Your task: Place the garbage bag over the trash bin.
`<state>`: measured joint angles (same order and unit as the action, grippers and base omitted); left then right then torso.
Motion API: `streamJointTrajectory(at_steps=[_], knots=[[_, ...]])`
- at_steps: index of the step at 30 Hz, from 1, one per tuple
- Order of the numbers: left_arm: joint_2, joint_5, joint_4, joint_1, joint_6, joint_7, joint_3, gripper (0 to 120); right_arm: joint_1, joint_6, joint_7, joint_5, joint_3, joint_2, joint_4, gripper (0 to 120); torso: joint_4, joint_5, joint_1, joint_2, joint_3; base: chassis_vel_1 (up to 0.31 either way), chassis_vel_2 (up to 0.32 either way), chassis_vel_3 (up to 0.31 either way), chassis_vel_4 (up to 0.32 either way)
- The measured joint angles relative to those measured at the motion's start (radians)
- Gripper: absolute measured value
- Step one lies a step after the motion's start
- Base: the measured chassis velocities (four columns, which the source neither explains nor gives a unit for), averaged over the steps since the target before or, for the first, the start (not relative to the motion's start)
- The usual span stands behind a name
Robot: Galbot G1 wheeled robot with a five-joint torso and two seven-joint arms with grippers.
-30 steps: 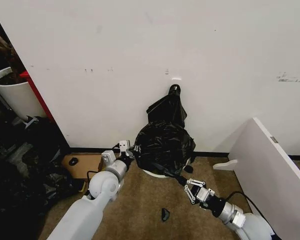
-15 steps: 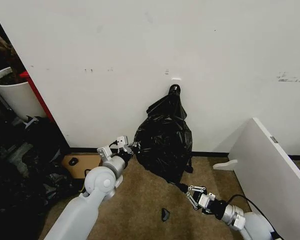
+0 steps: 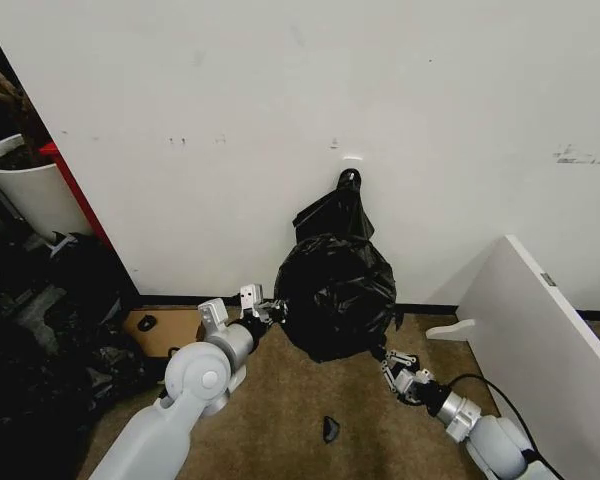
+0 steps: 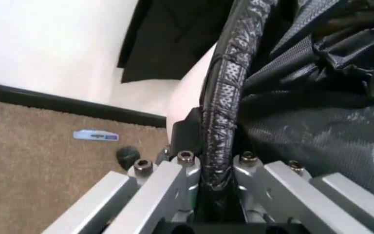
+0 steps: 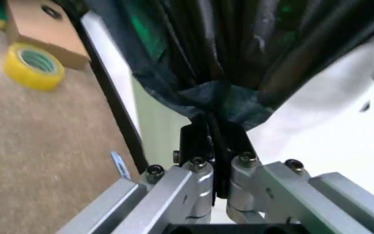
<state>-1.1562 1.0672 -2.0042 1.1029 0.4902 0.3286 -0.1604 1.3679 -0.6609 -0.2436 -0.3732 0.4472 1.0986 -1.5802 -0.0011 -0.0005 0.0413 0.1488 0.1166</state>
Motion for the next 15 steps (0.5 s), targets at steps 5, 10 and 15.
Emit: streamJointTrajectory(at_steps=[5,10,15], knots=[[-0.005,-0.066,0.039,-0.014,-0.074,-0.012,0.008,1,0.027,0.026,0.018,0.066,-0.018,-0.02,-0.039,2,-0.0003,0.0001,0.0,0.0,0.0,0.0,0.0,0.0,0.0],[-0.015,-0.139,0.099,-0.034,-0.171,-0.073,0.018,1,0.044,0.026,-0.077,0.125,-0.008,-0.033,-0.067,18,0.0,0.0001,0.0,0.0,0.0,0.0,0.0,0.0,0.0],[-0.008,-0.165,0.133,-0.05,-0.192,-0.095,0.017,1,0.042,-0.022,-0.311,0.124,0.051,-0.04,-0.038,38,-0.0001,0.0004,0.0,0.0,0.0,0.0,0.0,0.0,0.0]])
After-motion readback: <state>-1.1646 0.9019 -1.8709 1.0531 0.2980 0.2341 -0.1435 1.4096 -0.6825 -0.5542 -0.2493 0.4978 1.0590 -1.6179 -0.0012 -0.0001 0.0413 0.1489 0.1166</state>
